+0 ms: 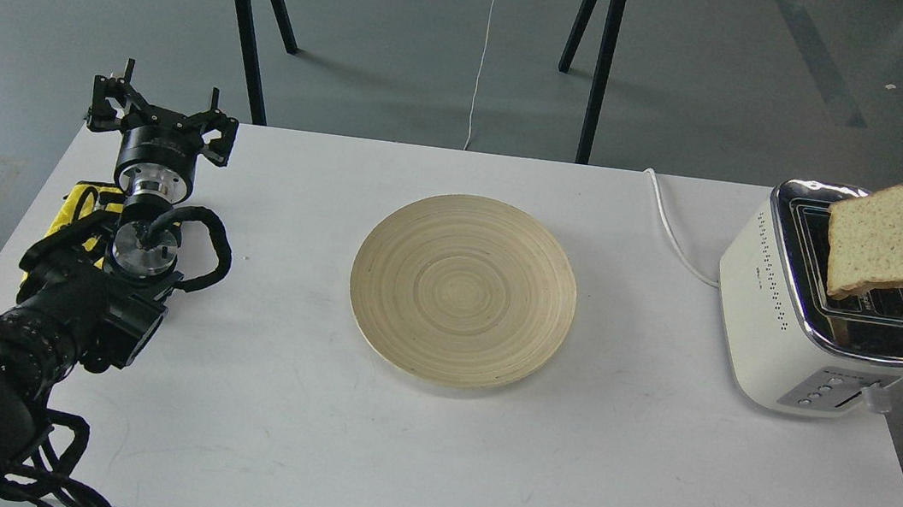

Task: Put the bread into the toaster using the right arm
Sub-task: 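Lower the bread slice edge-first into the toaster slot, then release the bread and raise the right gripper away from the toaster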

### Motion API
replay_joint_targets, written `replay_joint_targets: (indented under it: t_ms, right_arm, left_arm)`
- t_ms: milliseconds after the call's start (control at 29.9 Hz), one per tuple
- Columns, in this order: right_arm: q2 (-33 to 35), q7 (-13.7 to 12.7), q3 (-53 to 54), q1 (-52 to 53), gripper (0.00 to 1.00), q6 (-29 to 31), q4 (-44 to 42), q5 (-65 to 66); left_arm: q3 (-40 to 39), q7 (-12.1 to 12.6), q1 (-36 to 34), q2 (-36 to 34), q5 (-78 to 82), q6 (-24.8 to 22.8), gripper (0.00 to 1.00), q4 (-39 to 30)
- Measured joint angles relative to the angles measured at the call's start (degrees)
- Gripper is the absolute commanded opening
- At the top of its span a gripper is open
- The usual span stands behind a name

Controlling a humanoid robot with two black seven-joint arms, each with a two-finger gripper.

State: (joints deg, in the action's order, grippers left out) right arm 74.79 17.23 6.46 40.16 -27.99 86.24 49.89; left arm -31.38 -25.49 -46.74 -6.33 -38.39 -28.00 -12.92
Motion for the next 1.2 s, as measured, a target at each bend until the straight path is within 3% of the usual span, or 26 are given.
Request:
replay_joint_targets:
  t_ms: [869,1136,1203]
  right_arm:
    - [-1.18,-0.35,-1.19,-0.43,0.16,-0.01,-0.68,-0.02]
    - [-4.62,-0.68,-0.88,-0.52,0.25,-0.01,-1.72,-0.10]
    - [-5.66,-0.70,-0.79,-0.52,0.32,-0.01,-2.53,-0.36]
  left_arm:
    - [0.00,0.00,0.01,0.00,-0.01,0.00,1.00,0.00]
    - [0.00,0.00,0.07,0.00,-0.03,0.00,1.00,0.00]
    - [0.00,0.00,0.05,0.00,-0.03,0.00,1.00,0.00]
